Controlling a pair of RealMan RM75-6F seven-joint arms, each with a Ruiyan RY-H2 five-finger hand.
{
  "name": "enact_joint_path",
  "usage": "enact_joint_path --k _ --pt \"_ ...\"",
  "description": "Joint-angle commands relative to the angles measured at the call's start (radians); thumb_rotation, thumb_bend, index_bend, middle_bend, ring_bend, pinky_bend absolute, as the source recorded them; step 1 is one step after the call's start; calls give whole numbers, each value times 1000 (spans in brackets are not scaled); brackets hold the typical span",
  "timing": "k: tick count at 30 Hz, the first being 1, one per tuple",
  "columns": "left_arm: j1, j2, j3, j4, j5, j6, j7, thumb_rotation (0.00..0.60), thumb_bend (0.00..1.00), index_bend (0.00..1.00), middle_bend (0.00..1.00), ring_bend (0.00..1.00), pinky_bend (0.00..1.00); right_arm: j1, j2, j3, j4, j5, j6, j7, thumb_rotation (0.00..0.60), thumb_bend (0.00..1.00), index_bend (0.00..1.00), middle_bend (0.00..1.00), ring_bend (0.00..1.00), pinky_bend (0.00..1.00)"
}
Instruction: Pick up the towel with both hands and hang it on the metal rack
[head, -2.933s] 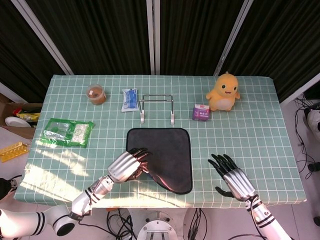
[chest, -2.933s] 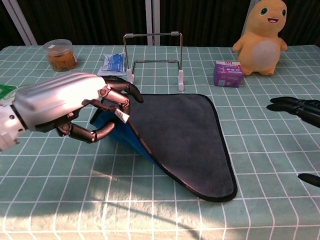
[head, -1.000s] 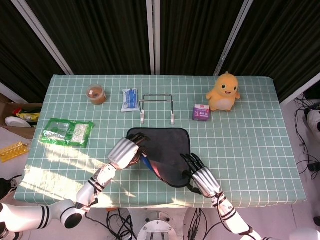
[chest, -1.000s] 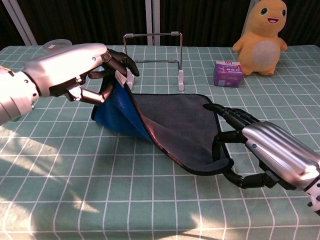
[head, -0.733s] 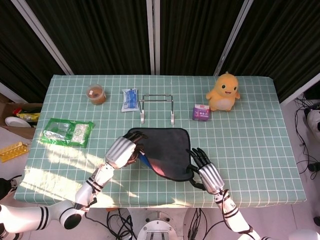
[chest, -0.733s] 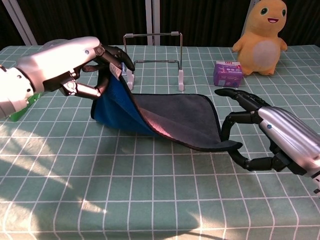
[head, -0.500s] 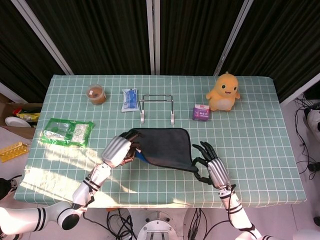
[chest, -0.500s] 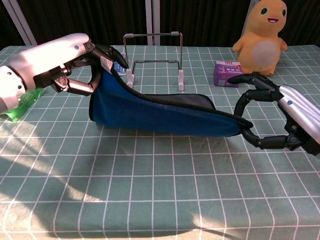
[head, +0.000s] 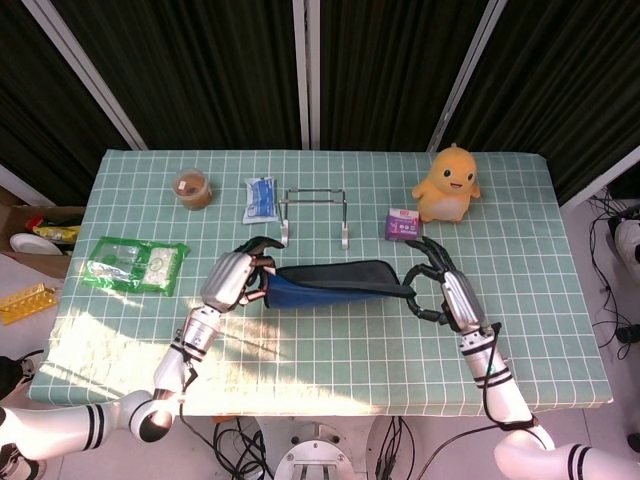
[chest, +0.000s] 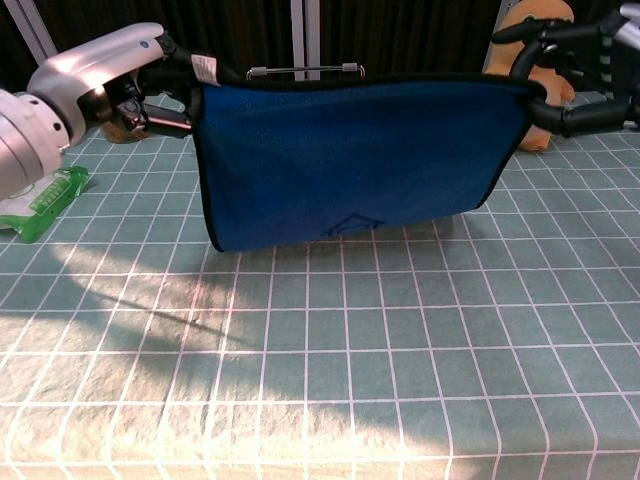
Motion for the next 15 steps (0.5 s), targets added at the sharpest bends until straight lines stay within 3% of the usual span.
enact_joint_path --k 1,6,11,15 --pt "-38 -21 -57 32 -67 -39 -8 600 636 783 245 169 303 50 46 77 -54 71 -47 -30 600 574 1000 159 0 0" --pt "-103 -28 -129 103 -140 -96 13 600 635 782 245 169 303 111 66 162 -50 165 -105 -65 600 570 1000 158 0 0" --pt "-170 -16 -196 193 -207 -152 28 600 626 783 245 169 303 200 74 242 -6 312 -231 -86 600 548 1000 159 0 0" --pt "-215 -1 -231 249 -267 -190 53 600 626 788 245 169 303 270 60 276 54 388 -310 -103 600 546 1000 158 0 0"
